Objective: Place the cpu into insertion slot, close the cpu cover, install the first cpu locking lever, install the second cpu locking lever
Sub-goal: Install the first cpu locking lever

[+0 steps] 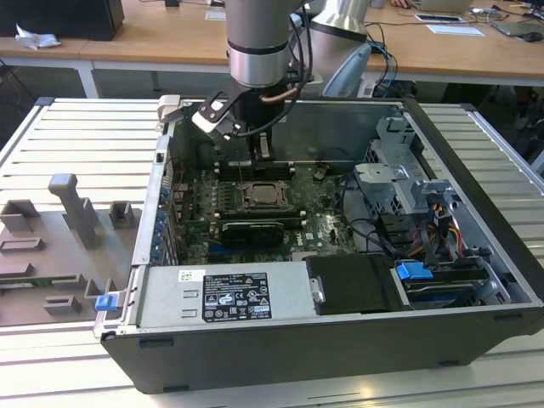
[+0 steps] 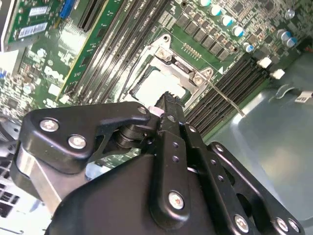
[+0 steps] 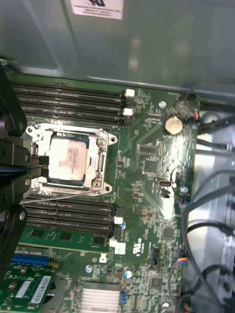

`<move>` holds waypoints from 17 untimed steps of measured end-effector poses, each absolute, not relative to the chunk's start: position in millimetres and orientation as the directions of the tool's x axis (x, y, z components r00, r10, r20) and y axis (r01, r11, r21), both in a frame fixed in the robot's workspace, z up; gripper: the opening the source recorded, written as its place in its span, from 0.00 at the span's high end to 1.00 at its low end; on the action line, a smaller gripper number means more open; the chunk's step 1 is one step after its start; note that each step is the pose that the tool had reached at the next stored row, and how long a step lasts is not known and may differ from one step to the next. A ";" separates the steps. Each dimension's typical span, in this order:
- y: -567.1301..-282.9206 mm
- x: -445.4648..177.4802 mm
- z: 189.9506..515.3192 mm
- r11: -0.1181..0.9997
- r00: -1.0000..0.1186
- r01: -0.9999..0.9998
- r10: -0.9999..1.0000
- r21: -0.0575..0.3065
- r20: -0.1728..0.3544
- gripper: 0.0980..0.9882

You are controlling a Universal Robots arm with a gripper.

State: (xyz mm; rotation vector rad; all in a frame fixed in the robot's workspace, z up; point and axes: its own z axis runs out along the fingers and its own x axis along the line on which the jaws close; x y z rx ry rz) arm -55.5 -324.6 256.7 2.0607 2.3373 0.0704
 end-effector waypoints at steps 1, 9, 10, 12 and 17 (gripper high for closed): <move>-324.6 -55.5 256.7 0.136 -0.137 0.989 0.990 0.050 0.011 0.99; -324.6 -56.6 256.6 0.219 -0.220 0.974 0.975 0.050 0.011 0.99; -324.6 -56.6 256.6 0.235 -0.236 0.971 0.972 0.050 0.011 0.99; -324.6 -56.6 256.6 0.273 -0.274 0.961 0.962 0.050 0.011 0.99; -324.6 -56.6 256.6 0.325 -0.326 0.944 0.945 0.050 0.011 0.99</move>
